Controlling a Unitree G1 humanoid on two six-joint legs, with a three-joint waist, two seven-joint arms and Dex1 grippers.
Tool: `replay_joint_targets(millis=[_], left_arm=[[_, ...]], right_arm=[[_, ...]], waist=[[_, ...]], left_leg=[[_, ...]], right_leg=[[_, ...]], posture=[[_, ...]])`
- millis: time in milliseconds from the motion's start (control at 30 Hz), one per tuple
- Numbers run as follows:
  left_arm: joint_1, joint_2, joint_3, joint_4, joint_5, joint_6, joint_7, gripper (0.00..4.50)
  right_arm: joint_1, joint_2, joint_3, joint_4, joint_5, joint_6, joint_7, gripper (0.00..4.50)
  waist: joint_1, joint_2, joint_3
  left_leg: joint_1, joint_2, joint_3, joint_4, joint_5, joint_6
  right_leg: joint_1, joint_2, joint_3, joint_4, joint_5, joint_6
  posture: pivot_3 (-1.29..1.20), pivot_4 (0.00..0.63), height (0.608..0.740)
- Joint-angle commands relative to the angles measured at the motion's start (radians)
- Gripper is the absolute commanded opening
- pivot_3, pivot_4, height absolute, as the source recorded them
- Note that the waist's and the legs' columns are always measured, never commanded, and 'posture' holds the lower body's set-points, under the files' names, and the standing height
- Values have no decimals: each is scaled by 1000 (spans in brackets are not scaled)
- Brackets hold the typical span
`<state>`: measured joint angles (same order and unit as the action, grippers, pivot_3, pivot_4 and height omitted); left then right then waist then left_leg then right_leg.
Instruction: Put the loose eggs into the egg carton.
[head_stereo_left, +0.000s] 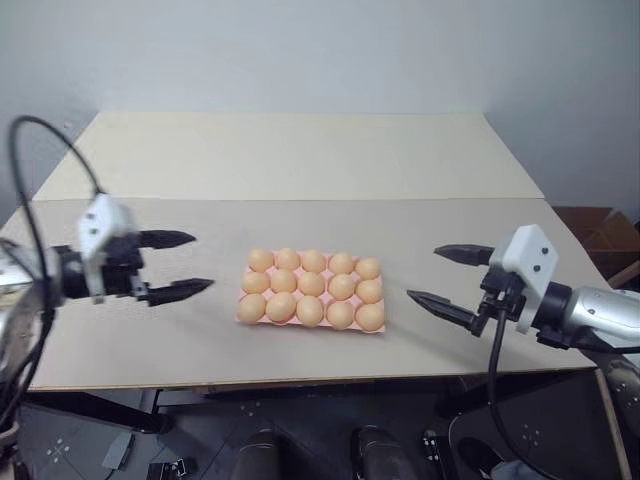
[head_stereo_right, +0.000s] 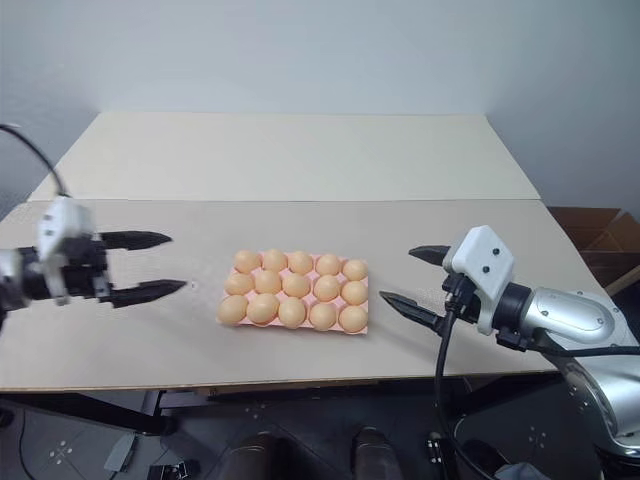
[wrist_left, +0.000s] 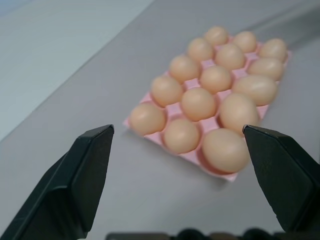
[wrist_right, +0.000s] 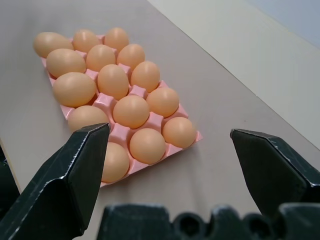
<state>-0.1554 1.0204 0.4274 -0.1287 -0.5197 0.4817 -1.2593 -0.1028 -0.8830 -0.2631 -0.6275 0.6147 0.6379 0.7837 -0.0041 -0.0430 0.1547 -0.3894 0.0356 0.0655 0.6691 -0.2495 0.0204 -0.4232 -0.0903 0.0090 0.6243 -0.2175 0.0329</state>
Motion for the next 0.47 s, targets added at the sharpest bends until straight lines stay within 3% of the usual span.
replay_joint_targets(millis=[33,233,467], left_arm=[[94,26,150,85,-31,-115,-142,4487],[248,-6,267,55,-59,-130,-155,4487],[311,-63,275,-72,-103,-85,-71,4487]], right_arm=[[-1,-29,-56,45,17,-74,99,4500],[-14,-42,-80,112,18,-112,176,4500],[-17,-32,-65,91,16,-105,162,4500]], waist=[[0,0,0],[7,0,0],[13,0,0]], left_leg=[[0,0,1,0,0,0],[0,1,1,0,0,0],[0,2,1,0,0,0]], right_leg=[[0,0,0,0,0,0],[0,-1,-1,0,-2,-3],[0,-1,-1,0,-1,-2]], posture=[[0,150,740],[0,150,740],[0,150,740]])
